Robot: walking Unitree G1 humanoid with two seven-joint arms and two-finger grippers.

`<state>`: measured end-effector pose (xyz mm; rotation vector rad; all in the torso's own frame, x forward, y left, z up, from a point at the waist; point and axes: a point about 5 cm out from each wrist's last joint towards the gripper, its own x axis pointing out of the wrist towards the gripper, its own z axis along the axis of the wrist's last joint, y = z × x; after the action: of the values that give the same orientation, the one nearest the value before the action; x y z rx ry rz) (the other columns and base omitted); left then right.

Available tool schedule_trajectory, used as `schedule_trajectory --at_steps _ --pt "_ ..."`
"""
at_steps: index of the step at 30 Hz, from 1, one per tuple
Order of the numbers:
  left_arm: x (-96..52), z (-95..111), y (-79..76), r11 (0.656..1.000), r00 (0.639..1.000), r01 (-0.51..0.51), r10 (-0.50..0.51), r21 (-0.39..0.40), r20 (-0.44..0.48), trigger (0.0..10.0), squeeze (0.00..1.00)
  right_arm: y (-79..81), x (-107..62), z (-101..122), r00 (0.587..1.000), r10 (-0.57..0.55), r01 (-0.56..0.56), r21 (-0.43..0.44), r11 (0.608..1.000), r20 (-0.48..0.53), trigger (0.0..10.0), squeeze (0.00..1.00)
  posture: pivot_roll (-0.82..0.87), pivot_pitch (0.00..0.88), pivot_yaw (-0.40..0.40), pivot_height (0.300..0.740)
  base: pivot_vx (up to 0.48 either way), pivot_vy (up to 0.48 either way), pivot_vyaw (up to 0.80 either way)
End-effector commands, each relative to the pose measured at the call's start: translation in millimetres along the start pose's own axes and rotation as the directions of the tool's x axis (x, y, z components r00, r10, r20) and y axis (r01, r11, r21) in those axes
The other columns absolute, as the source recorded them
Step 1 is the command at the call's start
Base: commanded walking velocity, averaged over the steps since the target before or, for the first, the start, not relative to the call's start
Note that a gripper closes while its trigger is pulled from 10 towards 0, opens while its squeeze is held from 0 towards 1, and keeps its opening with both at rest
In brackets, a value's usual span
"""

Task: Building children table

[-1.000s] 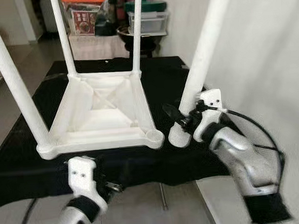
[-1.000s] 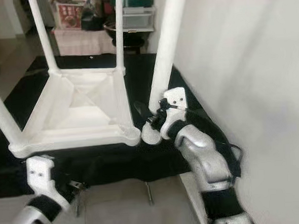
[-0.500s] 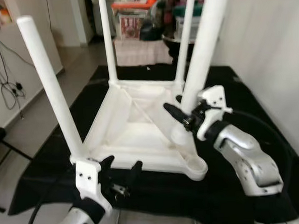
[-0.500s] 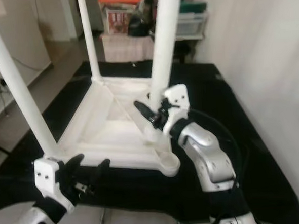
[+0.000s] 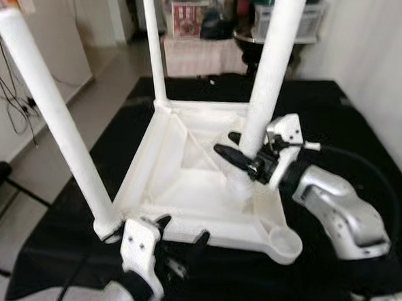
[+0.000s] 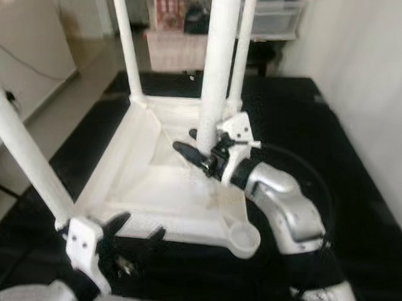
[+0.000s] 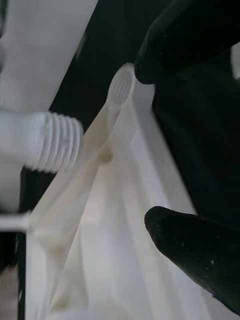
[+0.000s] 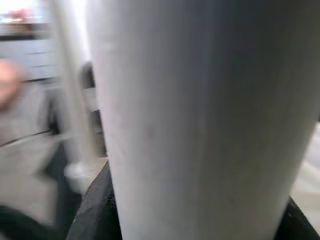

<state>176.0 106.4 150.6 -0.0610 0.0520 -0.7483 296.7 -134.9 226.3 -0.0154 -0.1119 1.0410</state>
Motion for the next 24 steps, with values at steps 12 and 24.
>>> schedule_trajectory --at_steps 12,24 --pt "-13.0 -5 -11.3 0.997 0.994 0.074 -0.076 -0.027 -0.082 10.0 0.00 17.3 -15.1 -2 0.939 0.342 -0.341 0.026 0.940 -0.040 10.0 0.00 0.03 0.122 -0.055 0.740 0.000 -0.177 0.00" --pt "-22.4 -1 -7.9 0.998 0.991 -0.058 0.061 0.029 -0.117 10.0 0.00 16.8 6.4 -2 0.935 0.352 -0.353 0.047 0.934 0.033 10.0 0.00 0.03 0.203 -0.054 0.740 0.000 0.114 0.00"
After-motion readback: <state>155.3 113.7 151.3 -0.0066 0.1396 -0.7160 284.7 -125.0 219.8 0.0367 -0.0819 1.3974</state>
